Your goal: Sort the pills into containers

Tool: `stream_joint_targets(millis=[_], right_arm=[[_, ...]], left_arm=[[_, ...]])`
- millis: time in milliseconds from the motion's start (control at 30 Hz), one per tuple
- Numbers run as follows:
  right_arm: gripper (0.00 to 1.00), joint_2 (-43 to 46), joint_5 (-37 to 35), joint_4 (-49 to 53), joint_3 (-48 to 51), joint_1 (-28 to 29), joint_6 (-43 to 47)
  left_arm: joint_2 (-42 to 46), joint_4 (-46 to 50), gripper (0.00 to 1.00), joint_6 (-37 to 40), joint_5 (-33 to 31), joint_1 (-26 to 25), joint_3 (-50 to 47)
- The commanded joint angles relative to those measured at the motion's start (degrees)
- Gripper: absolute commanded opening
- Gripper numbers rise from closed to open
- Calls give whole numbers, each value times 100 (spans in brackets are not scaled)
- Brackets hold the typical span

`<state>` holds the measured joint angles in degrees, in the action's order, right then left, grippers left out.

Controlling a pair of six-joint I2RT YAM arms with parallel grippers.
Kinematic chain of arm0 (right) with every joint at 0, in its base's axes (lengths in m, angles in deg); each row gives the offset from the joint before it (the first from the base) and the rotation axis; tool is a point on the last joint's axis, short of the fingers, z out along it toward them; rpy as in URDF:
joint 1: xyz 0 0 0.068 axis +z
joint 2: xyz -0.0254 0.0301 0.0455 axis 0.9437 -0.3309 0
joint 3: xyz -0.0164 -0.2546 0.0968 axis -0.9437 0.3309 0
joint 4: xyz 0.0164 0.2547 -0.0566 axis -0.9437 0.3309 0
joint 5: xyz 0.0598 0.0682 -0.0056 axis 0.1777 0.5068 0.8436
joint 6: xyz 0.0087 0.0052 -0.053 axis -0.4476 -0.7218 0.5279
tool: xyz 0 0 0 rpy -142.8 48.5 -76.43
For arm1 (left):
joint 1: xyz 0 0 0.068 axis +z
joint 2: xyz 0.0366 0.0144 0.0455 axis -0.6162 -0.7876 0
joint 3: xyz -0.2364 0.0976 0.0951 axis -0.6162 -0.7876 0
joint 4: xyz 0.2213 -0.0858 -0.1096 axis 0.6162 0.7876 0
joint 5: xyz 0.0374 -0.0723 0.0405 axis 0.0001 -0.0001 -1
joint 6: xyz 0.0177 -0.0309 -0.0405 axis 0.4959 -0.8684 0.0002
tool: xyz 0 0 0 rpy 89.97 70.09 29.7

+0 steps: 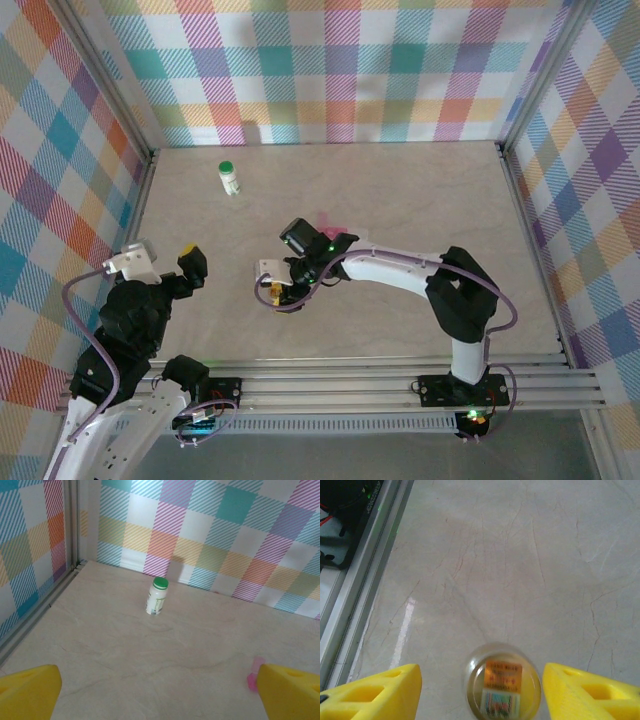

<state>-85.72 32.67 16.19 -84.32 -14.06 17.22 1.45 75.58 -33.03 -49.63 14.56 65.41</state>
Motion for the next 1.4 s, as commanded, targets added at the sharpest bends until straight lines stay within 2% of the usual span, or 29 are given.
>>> stream_joint_targets(millis=[0, 233, 367, 500, 667, 767, 867, 1033, 1133, 1267, 1367], right_arm=[[64, -186, 58, 162, -222, 34, 199], [60, -466, -6, 293, -458, 57, 322], [49, -510, 78, 295, -477, 68, 345], [34, -478, 71, 312, -472, 62, 349], [26, -152, -21, 330, -300, 29, 289], [23, 288, -75, 394, -153, -192, -125], [16, 913, -280, 220, 118, -704, -1068], [11, 2123, -1264, -2, 504, -1676, -2948], [12, 2533, -1341, 316, 455, -2137, -3669], [14, 2855, -988, 718, 320, -2446, -4044], [12, 3036, -772, 826, 264, -2608, -4272]], left_arm=[[19, -71, 100, 102, 116, 55, -60], [-5, -63, 100, 100, 180, 63, -71], [-4, -63, 100, 100, 198, 63, -85], [-17, -66, 100, 106, 243, 63, -85], [-82, -119, 100, 93, 382, 63, -105], [-234, -241, 100, -150, 627, 63, -140], [-498, -401, 100, -522, 1316, 63, -45], [-1446, -1011, 100, -1762, 2133, 55, 237], [-2313, -1755, 100, -1992, 2350, 46, 289], [-3610, -2641, 100, -1486, 2609, -197, 622], [-4380, -3496, 100, -523, 2575, -664, 733]])
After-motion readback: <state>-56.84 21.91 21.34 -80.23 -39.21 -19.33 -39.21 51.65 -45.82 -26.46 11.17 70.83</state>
